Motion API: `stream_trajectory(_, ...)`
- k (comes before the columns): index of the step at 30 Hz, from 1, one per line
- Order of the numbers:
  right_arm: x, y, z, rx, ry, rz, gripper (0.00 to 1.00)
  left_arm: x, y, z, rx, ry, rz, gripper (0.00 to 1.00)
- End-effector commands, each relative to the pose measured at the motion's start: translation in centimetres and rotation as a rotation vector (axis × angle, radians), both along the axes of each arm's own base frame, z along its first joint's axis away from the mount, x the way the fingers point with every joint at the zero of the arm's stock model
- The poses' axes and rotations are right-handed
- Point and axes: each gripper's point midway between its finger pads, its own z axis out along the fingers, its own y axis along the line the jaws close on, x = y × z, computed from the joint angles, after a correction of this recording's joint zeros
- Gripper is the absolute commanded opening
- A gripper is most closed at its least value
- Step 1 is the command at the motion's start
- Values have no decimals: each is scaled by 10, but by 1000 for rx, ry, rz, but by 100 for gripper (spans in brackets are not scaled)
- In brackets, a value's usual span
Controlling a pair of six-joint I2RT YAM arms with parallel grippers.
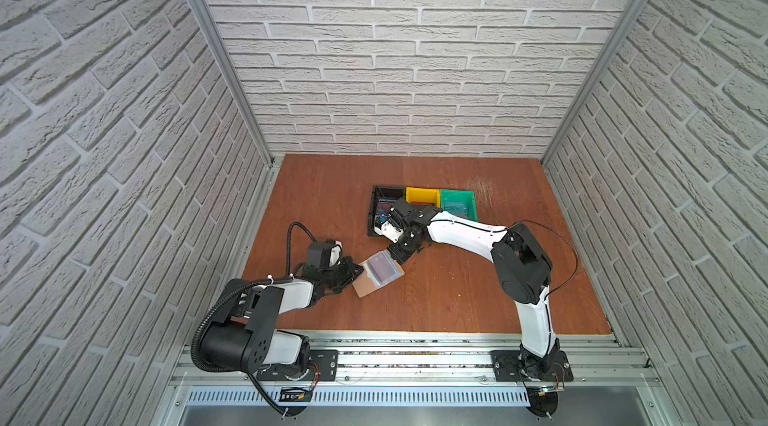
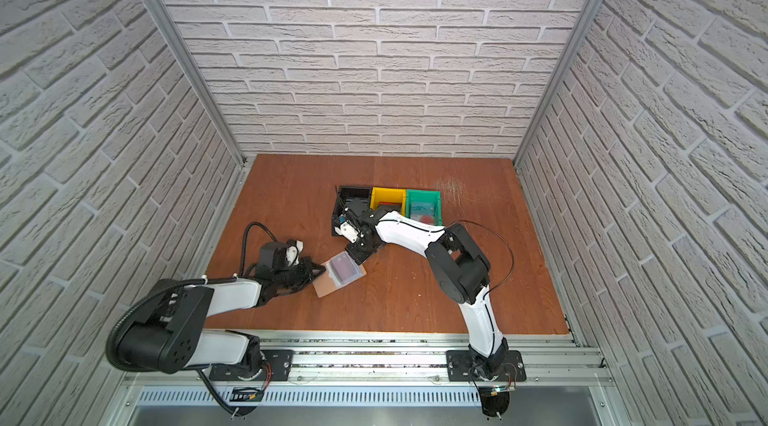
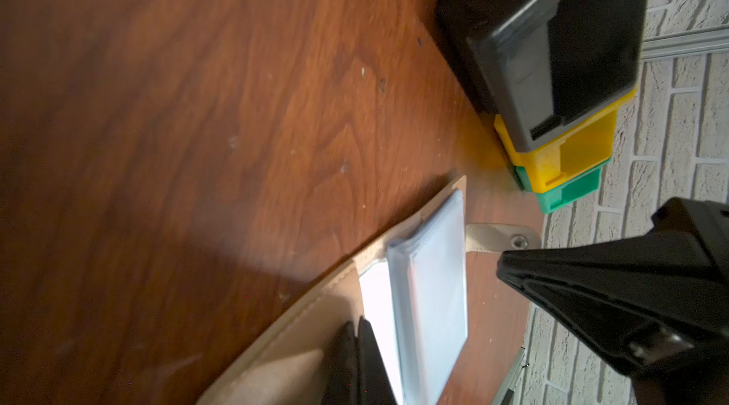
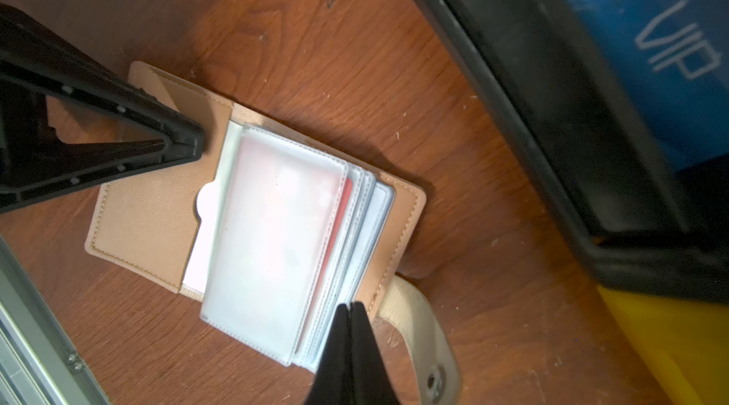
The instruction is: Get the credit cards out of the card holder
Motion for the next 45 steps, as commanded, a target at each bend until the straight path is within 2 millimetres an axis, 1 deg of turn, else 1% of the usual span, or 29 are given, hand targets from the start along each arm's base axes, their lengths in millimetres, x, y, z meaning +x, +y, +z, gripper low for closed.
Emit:
stream_trajectory(1, -5, 8, -4, 19, 20, 14, 6, -13, 8, -18, 42, 54, 10, 0)
stream_trajectory(4, -8, 11, -4, 24, 21, 21, 6, -13, 8, -18, 42, 55, 11, 0)
stream_trajectory(11, -13, 15, -11, 30, 46, 30, 6, -13, 8, -17, 40, 53, 9, 0)
stream_trajectory(19, -17, 12, -33, -8, 76, 28, 6, -14, 8, -17, 40, 50, 11, 0)
stream_trajectory(22, -18, 10, -38, -16, 84, 26, 6, -14, 9, -17, 40, 49, 12, 0)
stream_trajectory(26, -19, 8, -41, -24, 83, 25, 6, -15, 9, -18, 42, 54, 13, 0)
stream_trajectory(32, -20, 8, -38, -23, 81, 28, 6, -14, 10, -15, 30, 49, 13, 0)
stream_trajectory(33, -21, 7, -37, -24, 82, 28, 6, -13, 10, -11, 15, 45, 17, 0)
stream_trajectory(35, -21, 8, -37, -23, 83, 27, 6, -9, 11, 2, -29, 18, 27, 0)
stream_trajectory(37, -22, 9, -35, -13, 88, 27, 5, -3, 13, 21, -50, -23, 34, 0)
stream_trajectory(40, -23, 13, -32, 8, 93, 31, 6, 1, 20, 48, 1, -70, 26, 0)
stream_trajectory(42, -24, 17, -29, 17, 90, 34, 5, 1, 25, 63, 36, -100, 29, 0)
stream_trajectory(45, -25, 20, -26, 26, 88, 41, 6, -2, 30, 73, 40, -125, 45, 0)
